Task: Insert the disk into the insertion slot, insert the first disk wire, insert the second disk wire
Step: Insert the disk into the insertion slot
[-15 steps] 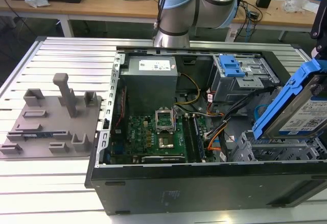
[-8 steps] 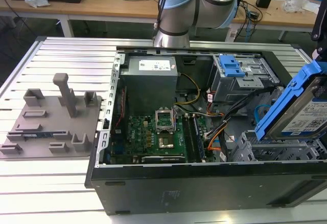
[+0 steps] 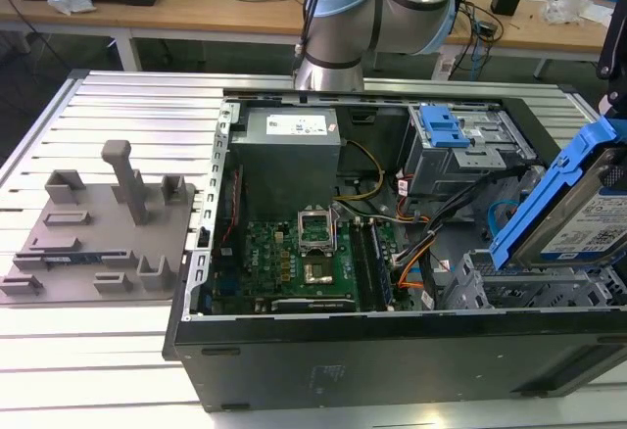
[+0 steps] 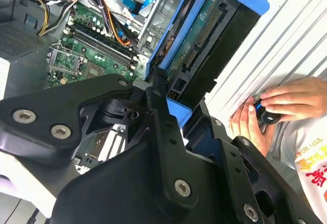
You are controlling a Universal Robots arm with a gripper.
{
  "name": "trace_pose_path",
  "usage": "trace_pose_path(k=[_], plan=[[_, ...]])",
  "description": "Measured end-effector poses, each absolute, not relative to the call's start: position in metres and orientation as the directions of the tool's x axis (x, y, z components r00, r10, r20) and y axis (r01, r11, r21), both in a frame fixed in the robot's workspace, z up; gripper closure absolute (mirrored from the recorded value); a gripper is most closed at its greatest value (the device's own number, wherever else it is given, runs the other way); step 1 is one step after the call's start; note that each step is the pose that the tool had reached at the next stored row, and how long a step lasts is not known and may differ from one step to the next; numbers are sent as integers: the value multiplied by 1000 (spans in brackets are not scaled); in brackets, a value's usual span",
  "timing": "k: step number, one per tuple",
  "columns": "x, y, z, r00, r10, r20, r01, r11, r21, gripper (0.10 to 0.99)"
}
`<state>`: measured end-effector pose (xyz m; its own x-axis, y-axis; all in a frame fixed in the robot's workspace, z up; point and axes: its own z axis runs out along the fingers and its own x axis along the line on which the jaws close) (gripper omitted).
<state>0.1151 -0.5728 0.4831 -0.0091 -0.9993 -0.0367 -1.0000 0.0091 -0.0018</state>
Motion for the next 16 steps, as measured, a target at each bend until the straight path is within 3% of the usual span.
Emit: trace_pose_path(k=[16], plan=[[115,-557,481,-9,-999,-37,-1000,9,-2,722]])
